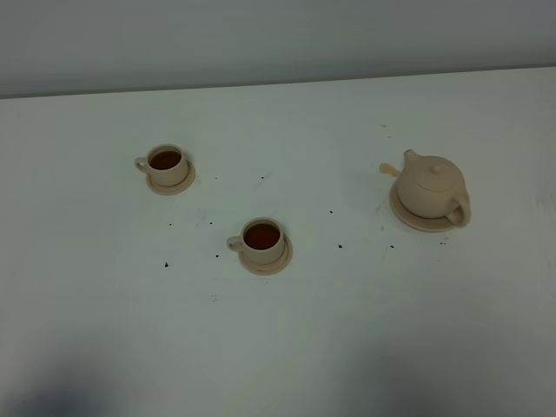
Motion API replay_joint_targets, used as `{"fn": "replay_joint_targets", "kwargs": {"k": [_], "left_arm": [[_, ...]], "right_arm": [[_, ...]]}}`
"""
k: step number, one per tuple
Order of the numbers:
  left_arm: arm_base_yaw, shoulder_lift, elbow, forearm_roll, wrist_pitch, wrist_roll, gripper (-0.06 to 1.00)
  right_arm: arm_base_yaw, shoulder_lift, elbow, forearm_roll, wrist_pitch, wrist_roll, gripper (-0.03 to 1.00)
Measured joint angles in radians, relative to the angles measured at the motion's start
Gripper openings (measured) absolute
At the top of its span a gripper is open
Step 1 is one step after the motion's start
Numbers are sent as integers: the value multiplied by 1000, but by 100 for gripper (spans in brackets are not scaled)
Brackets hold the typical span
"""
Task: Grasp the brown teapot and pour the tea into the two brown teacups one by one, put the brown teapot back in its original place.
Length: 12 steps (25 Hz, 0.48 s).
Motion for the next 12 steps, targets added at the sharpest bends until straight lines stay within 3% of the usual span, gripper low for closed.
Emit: {"fn": "replay_joint_targets", "kwargs": {"k": [12], "left_arm": [[0, 0, 0, 0, 0, 0, 38]], "right_arm": [[0, 0, 0, 0, 0, 0, 36]]}}
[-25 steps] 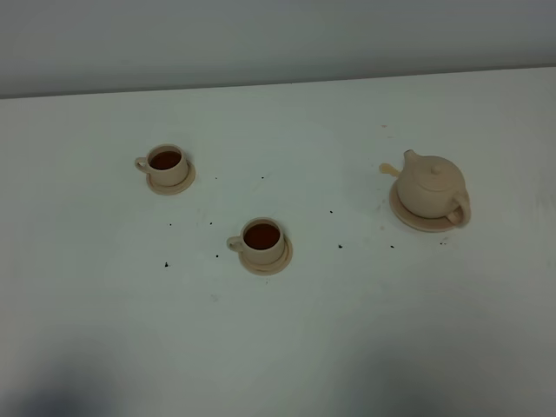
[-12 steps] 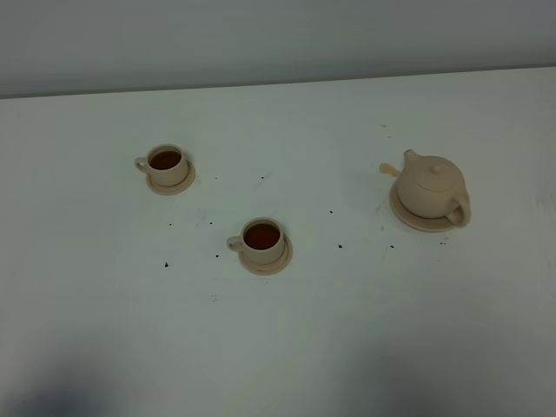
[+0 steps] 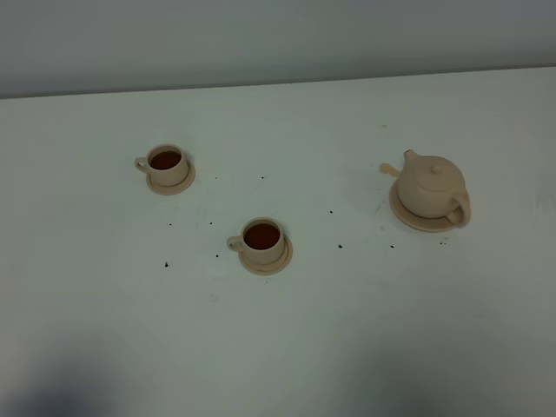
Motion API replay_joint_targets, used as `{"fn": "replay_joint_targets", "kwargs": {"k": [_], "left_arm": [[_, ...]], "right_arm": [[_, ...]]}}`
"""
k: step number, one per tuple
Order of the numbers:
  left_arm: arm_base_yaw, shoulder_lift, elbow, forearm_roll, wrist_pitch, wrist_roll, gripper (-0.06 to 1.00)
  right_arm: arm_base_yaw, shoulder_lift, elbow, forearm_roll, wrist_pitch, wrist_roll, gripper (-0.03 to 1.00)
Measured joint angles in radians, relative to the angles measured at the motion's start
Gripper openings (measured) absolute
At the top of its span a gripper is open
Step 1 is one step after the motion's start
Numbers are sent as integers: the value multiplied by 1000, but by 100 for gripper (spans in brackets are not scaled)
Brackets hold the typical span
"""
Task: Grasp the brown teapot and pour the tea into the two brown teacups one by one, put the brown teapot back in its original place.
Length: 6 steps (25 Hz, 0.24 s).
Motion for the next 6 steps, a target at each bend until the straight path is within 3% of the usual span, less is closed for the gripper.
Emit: {"fn": "replay_joint_targets", "kwargs": {"k": [6], "left_arm": [[0, 1, 0, 0, 0, 0, 38]], "right_arm": [[0, 0, 0, 0, 0, 0, 30]]}}
